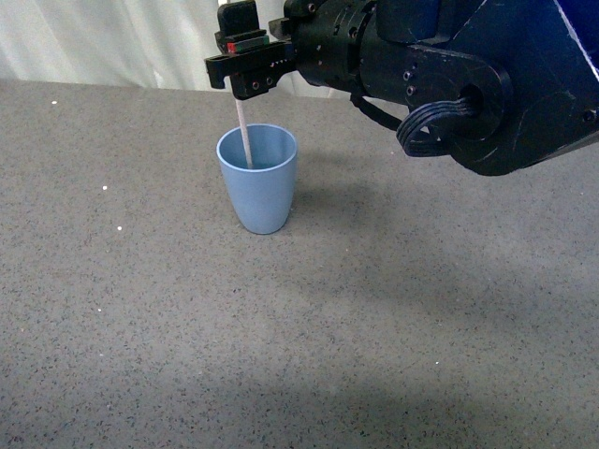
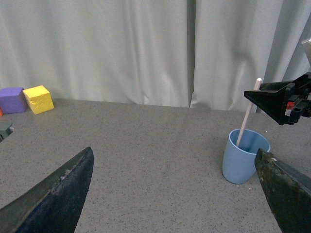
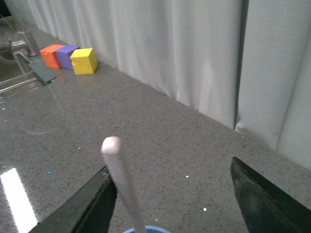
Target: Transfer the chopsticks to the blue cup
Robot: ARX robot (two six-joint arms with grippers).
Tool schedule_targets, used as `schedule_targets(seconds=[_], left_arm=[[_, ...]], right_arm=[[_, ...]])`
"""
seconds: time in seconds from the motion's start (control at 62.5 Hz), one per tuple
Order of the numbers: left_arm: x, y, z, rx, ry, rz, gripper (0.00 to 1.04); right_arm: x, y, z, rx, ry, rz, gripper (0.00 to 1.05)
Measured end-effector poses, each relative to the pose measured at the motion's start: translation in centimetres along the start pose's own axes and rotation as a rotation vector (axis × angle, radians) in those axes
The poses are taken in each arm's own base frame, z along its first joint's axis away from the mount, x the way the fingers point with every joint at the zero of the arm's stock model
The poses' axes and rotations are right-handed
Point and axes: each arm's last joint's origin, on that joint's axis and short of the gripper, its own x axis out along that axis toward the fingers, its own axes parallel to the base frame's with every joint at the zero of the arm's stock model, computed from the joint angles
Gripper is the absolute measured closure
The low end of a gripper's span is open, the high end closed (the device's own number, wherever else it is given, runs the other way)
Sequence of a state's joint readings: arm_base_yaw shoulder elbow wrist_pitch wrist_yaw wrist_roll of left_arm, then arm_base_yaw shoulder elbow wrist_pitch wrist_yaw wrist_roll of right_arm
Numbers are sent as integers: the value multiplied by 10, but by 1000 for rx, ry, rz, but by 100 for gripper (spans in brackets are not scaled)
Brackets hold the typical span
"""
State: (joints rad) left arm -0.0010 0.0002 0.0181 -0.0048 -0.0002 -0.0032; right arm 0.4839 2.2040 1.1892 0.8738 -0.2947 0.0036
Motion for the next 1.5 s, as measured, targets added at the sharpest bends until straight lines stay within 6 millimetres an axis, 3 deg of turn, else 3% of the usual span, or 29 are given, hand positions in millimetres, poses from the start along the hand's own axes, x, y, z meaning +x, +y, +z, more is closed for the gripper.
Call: schedule_targets(seconds=[0.144, 0.192, 0.288, 0.384, 0.432, 0.56, 0.736, 0.912, 1.072, 1.504], left_arm=[[0, 0, 0, 0, 0, 0, 7], [0, 0, 0, 0, 0, 0, 7], [0, 0, 0, 0, 0, 0, 7], [0, 0, 0, 0, 0, 1, 7], [0, 0, 0, 0, 0, 1, 7], [0, 0, 0, 0, 0, 0, 7], [0, 0, 0, 0, 0, 0, 7], [0, 0, 0, 0, 0, 0, 7], [0, 0, 0, 0, 0, 0, 7], [0, 0, 0, 0, 0, 0, 7]], right_arm=[[-1, -4, 0, -16, -2, -72, 11], [-1, -5, 0, -16, -9, -98, 8], [-23, -8, 1, -20, -108, -478, 22], [-73, -16, 3, -3, -146, -731, 40], [-103, -20, 7, -1, -161, -761, 51], [-157, -24, 4, 0, -150, -786, 74], [-206, -17, -4, 2, -121, -773, 104], [-243, -9, 3, 0, -133, -764, 104], [-276, 0, -4, 5, -120, -774, 104], [-320, 13, -9, 6, -124, -767, 104]])
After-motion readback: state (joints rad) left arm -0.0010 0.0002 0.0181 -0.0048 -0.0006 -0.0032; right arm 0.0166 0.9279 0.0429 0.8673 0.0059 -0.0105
